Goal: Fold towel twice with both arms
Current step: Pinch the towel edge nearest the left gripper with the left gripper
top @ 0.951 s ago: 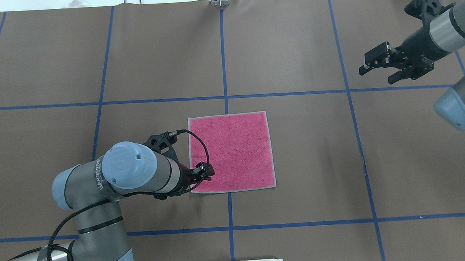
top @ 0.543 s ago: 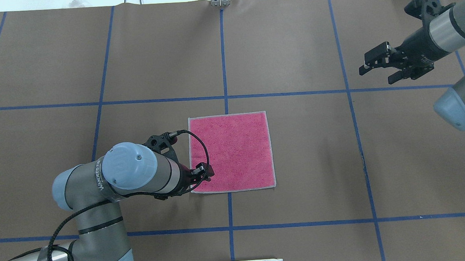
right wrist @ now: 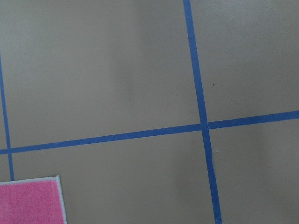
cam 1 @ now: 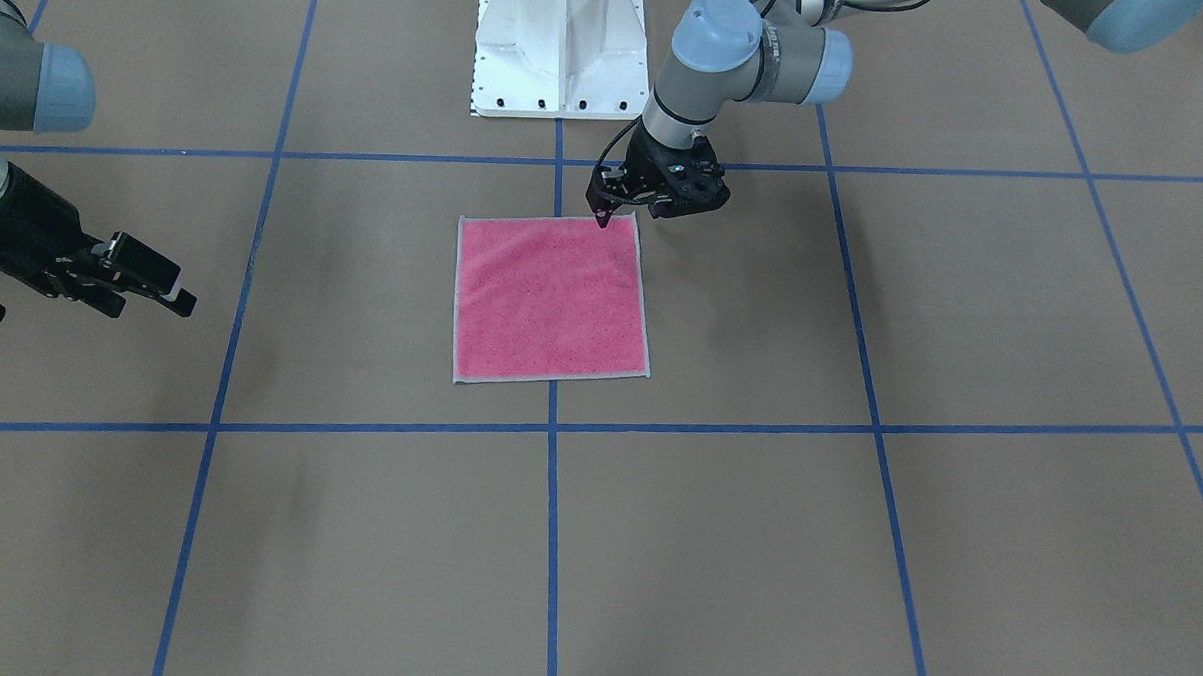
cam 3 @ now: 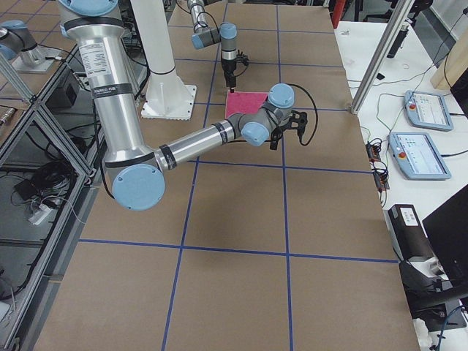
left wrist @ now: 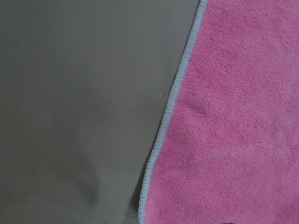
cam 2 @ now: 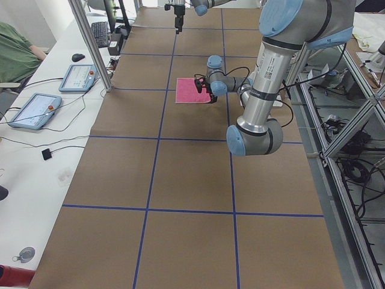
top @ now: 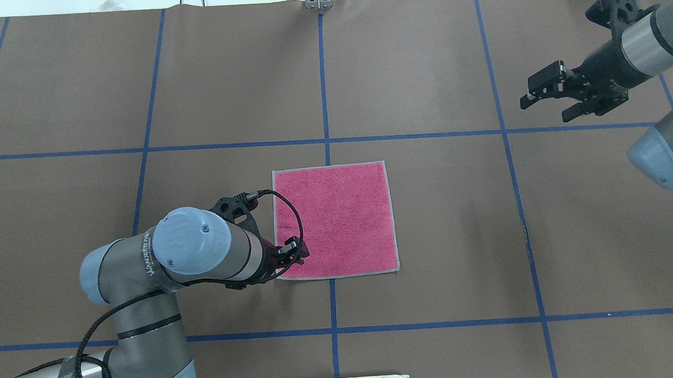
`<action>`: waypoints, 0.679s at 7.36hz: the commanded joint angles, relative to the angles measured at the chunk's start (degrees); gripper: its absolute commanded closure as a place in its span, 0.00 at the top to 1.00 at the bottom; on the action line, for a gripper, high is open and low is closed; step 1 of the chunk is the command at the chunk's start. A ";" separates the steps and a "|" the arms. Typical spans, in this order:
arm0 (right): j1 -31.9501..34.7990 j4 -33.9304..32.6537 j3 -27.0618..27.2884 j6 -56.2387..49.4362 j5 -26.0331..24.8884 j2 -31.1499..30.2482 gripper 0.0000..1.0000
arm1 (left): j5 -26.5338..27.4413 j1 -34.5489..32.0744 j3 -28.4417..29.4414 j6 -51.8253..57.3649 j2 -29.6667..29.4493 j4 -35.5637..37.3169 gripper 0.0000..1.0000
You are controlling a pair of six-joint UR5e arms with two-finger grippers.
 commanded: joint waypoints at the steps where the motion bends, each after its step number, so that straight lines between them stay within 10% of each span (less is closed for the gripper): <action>1: 0.05 0.00 0.01 0.01 0.00 0.00 1.00 | 0.40 0.30 0.36 -0.17 -0.21 -0.07 0.79; 5: -0.04 0.00 -0.34 -0.08 0.00 -0.09 1.00 | 0.40 0.39 0.45 -0.79 -0.21 -0.16 0.63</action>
